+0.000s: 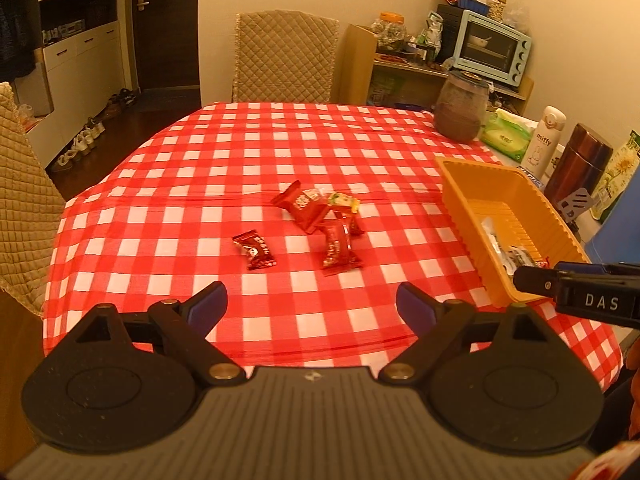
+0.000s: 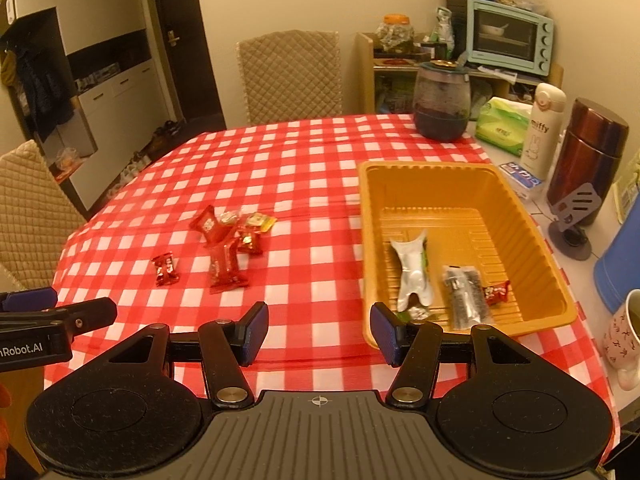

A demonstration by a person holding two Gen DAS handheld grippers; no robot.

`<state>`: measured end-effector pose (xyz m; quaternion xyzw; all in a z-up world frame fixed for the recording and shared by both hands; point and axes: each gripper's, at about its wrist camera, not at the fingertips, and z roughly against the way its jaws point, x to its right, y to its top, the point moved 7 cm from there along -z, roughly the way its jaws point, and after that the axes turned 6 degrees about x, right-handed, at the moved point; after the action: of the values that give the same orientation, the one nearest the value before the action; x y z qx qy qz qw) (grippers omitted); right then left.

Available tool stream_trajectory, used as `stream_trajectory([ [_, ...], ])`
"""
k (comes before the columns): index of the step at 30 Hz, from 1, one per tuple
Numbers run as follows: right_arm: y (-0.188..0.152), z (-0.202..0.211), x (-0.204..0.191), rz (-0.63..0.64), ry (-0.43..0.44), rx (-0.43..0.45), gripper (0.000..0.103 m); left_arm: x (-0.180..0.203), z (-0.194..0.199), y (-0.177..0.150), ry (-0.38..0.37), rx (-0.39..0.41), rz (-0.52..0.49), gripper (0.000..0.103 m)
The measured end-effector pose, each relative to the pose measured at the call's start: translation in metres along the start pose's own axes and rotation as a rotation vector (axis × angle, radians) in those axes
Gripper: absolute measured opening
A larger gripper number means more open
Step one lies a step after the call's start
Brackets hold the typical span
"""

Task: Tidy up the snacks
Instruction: 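Withdraw both tools from the orange tray, then grasp a red-wrapped candy with the right gripper while the left gripper grasps a dark red candy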

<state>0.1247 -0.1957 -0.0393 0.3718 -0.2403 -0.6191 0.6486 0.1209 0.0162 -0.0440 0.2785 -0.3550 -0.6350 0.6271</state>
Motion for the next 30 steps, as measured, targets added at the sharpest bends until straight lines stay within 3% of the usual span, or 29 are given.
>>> stream_trajectory([
  [17, 0.000, -0.025, -0.018, 0.016, 0.031, -0.011, 0.057, -0.024, -0.015, 0.002, 0.061, 0.068, -0.028, 0.090],
  [30, 0.001, -0.068, -0.040, 0.033, 0.080, -0.015, 0.057, -0.047, -0.068, -0.006, 0.082, -0.017, -0.008, 0.086],
])
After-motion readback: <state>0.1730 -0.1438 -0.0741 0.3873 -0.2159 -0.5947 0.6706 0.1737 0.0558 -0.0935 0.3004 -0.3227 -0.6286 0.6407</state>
